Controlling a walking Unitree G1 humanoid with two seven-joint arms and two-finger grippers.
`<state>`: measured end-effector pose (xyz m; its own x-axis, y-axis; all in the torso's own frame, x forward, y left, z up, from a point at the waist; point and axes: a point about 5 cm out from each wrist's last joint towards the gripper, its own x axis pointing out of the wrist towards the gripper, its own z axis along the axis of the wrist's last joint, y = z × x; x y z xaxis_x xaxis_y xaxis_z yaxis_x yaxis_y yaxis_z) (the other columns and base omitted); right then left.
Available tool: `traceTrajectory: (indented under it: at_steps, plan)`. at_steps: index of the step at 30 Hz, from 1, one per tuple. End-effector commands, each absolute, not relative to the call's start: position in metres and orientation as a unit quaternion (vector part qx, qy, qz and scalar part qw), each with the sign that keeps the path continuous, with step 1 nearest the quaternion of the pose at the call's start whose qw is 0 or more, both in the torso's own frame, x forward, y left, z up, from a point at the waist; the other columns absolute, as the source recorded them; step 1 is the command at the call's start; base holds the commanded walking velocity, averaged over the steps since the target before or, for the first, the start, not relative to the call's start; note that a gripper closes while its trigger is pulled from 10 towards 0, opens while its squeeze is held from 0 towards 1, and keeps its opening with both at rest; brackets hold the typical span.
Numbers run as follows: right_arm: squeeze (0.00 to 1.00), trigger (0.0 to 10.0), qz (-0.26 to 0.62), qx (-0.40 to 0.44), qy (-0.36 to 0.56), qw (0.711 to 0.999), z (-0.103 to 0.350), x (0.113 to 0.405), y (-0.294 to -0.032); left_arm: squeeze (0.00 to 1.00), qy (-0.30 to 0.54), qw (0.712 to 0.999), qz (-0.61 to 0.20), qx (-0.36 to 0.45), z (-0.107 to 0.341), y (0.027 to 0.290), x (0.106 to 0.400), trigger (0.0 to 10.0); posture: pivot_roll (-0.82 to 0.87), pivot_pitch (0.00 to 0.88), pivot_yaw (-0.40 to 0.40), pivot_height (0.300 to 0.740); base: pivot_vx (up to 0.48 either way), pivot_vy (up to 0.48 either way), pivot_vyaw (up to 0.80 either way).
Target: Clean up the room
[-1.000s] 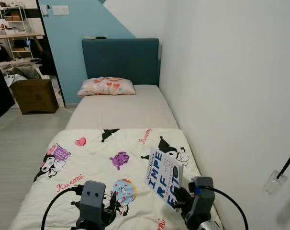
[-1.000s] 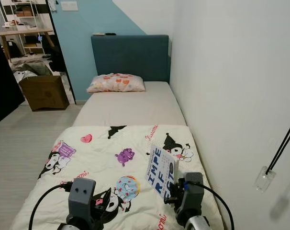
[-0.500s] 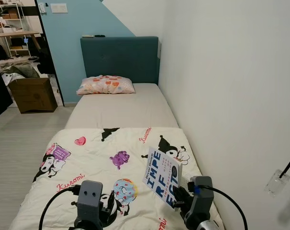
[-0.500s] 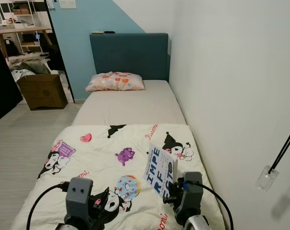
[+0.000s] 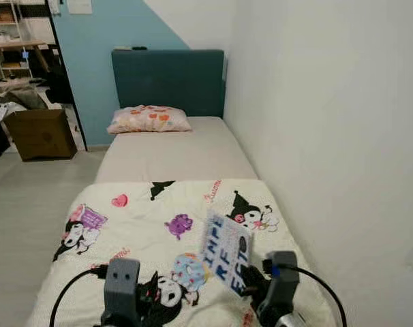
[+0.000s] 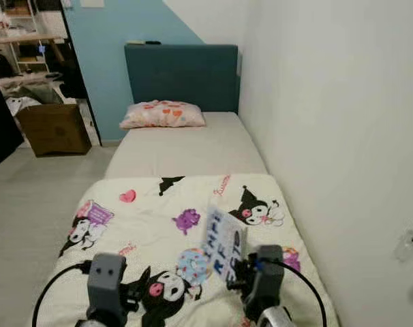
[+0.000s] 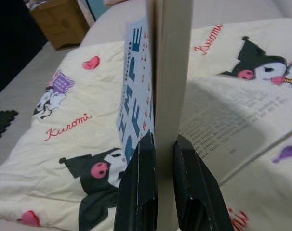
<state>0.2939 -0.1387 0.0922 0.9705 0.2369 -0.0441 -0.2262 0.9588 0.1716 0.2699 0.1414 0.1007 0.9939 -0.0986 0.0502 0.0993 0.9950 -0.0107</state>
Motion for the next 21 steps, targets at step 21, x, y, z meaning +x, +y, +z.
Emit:
traceTrajectory:
  at_steps: [21]
  plan:
    - [0.0,10.0,0.101,0.094,0.012,0.99,0.0965,0.2941,-0.1441,0.0,0.006,0.998,-0.05,0.035,0.0926,0.1447,0.2675,10.0,0.03,0.143,-0.02,0.74,0.0,-0.206,0.0]
